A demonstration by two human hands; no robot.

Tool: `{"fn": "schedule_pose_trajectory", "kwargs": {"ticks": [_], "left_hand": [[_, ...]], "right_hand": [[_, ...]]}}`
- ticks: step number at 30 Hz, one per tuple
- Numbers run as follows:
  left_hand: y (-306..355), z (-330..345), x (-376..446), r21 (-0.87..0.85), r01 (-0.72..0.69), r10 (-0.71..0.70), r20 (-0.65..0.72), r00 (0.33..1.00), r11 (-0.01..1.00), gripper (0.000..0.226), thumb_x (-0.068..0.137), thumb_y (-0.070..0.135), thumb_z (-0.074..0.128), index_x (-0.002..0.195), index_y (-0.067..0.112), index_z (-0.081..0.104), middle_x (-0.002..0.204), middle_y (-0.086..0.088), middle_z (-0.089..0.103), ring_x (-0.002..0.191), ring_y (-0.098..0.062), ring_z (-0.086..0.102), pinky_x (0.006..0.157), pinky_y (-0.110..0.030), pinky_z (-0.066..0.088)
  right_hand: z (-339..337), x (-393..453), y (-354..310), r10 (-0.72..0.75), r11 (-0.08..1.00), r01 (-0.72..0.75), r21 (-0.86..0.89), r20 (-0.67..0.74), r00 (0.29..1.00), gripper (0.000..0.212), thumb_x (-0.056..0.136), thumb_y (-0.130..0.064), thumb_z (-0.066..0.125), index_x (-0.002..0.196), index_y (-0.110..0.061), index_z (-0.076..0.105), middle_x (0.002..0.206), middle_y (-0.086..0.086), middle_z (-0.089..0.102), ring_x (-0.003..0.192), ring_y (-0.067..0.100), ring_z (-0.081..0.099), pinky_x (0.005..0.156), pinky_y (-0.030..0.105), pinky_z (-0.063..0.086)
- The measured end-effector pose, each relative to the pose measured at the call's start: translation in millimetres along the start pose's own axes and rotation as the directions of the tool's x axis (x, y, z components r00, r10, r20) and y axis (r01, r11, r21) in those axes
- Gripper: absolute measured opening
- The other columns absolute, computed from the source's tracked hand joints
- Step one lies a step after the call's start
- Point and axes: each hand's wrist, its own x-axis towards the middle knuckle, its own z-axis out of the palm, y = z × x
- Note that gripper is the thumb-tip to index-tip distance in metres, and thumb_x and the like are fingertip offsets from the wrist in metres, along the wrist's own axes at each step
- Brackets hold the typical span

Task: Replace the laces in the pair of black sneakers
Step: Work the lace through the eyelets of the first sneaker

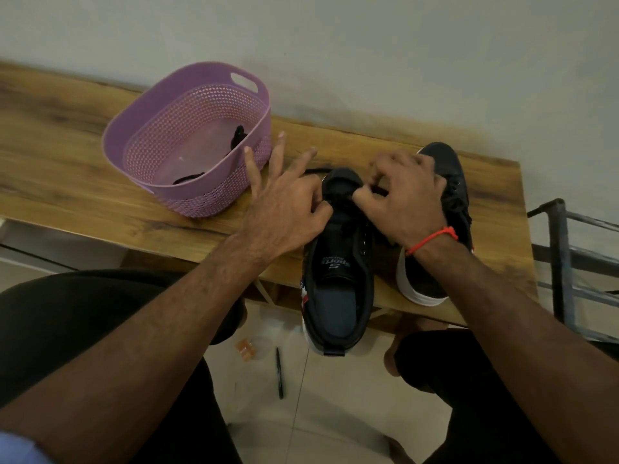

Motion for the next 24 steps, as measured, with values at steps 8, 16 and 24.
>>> {"fn": "schedule_pose_trajectory", "kwargs": {"ticks": [8,16,24], "left_hand": [[-0.8,0.8,1.2,-0.011,0.001,-0.001,0.0,1.0,1.0,0.014,0.085,0.035,0.058,0.074,0.029,0.052,0.164,-0.002,0.032,0.156,-0.035,-0.007,0.11,-0.067,-0.022],[-1.5,2.6,1.7,-0.01,0.002,-0.002,0.008,1.0,1.0,0.013,0.084,0.039,0.054,0.075,0.029,0.052,0.163,-0.003,0.034,0.156,-0.035,-0.005,0.11,-0.066,-0.023],[-1.7,1.2,1.5,-0.014,0.019,-0.019,0.013,1.0,1.0,0.016,0.085,0.036,0.06,0.074,0.029,0.052,0.164,-0.004,0.032,0.156,-0.035,-0.007,0.109,-0.065,-0.024]], "right_hand": [[14.2,-8.3,-3.2,-0.127,0.975,0.154,-0.159,0.169,0.977,0.024,0.089,-0.045,0.056,0.096,-0.028,0.07,0.135,-0.013,0.053,0.134,0.029,0.03,0.1,0.049,0.025],[11.4,-8.5,-3.8,-0.07,0.977,0.121,-0.176,0.273,0.96,0.036,0.093,-0.052,0.053,0.125,-0.038,0.06,0.153,-0.009,0.034,0.14,0.033,0.022,0.106,0.056,0.022],[-5.4,10.0,4.3,0.056,0.978,-0.069,0.196,0.071,0.996,0.023,0.095,-0.049,0.054,0.096,-0.031,0.069,0.115,-0.004,0.062,0.12,0.027,0.048,0.103,0.054,0.036]]}}
